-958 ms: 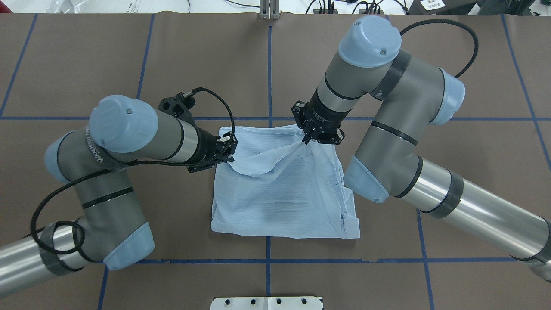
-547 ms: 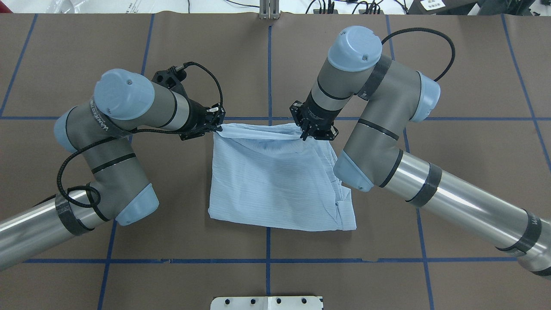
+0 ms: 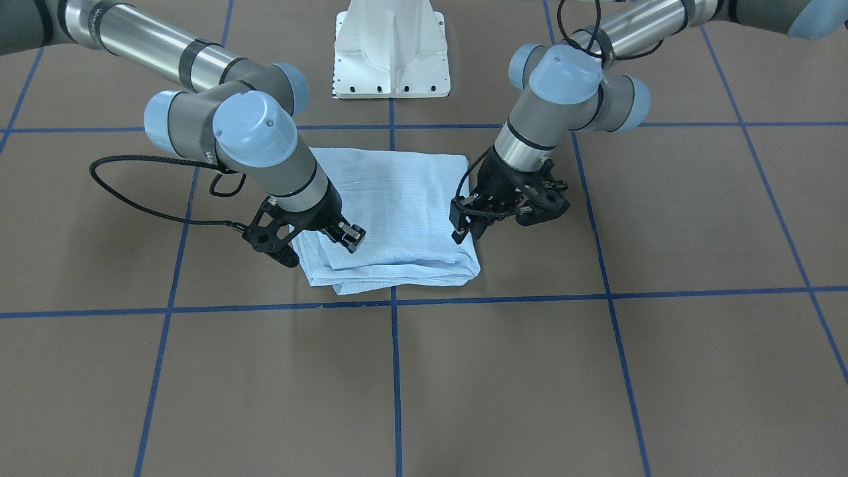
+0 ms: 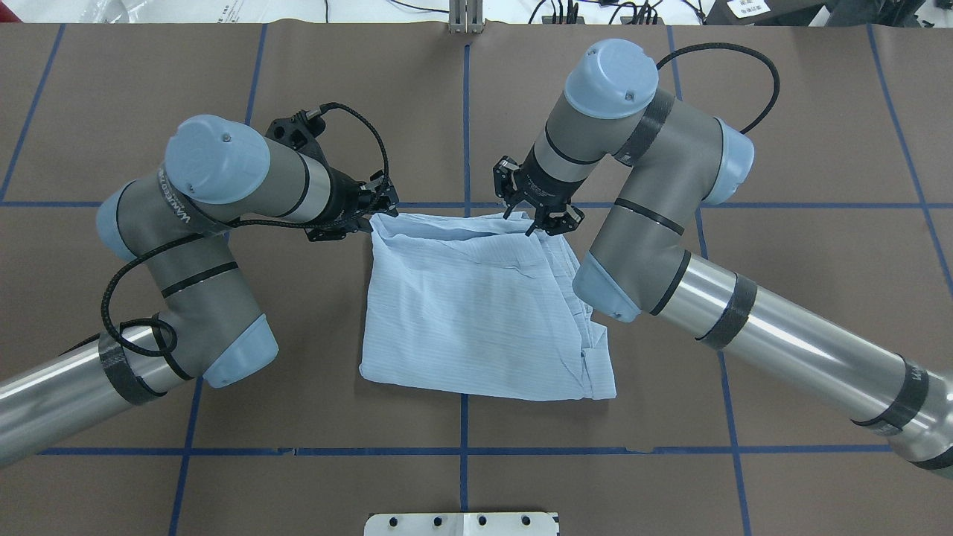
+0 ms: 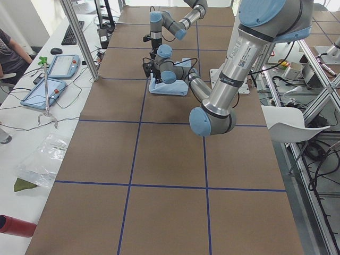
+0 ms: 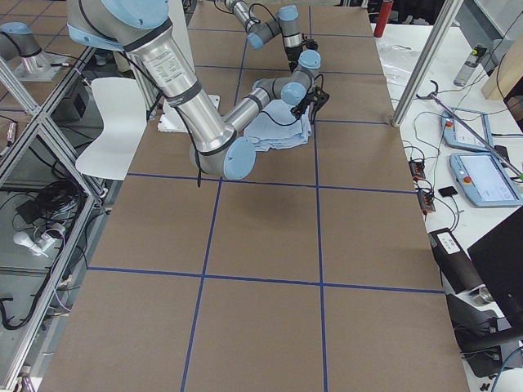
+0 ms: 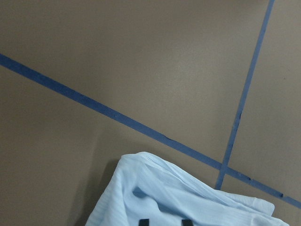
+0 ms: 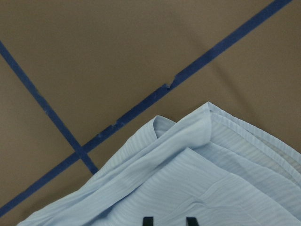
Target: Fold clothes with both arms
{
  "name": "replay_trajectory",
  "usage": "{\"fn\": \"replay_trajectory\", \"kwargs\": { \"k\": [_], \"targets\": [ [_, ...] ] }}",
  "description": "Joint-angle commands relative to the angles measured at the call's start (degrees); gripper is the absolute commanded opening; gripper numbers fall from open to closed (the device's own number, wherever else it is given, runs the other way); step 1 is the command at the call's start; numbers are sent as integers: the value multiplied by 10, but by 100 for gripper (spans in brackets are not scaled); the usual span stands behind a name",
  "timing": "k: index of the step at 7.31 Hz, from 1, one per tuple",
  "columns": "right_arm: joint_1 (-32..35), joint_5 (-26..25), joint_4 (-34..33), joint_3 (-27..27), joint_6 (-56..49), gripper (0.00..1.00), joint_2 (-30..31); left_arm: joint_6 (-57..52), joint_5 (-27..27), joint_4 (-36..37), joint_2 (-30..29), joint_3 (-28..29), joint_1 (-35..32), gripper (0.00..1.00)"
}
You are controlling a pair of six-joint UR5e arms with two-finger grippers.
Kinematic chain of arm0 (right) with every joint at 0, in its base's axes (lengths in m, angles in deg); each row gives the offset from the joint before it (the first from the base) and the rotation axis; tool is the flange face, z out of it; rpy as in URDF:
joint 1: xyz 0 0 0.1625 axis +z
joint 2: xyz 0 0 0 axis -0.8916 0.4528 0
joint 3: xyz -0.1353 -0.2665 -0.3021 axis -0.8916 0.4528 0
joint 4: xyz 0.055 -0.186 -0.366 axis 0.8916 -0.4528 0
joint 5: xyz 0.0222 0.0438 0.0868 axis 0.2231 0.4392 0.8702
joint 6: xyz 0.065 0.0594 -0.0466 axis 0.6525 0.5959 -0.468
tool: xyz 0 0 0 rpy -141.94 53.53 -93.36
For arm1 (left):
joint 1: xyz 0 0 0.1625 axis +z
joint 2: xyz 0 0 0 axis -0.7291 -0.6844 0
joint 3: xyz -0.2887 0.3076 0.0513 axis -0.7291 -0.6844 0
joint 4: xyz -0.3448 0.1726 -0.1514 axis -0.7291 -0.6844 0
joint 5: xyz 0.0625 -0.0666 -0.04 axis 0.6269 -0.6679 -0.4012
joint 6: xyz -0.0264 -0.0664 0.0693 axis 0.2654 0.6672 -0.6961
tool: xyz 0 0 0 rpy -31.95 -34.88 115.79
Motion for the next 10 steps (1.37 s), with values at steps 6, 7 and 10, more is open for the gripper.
{"fn": "replay_trajectory", "kwargs": {
  "k": [6, 7, 10],
  "targets": [
    [66, -29, -59, -28, -340, 100, 8, -244, -56, 129, 34, -28, -133, 99],
    [106, -26, -106, -33, -440, 100, 18, -329, -73, 144, 46, -28, -181, 99],
    [274, 63, -122, -54, -751, 100, 151, -653, -159, 148, 144, -27, -358, 99]
  ]
}}
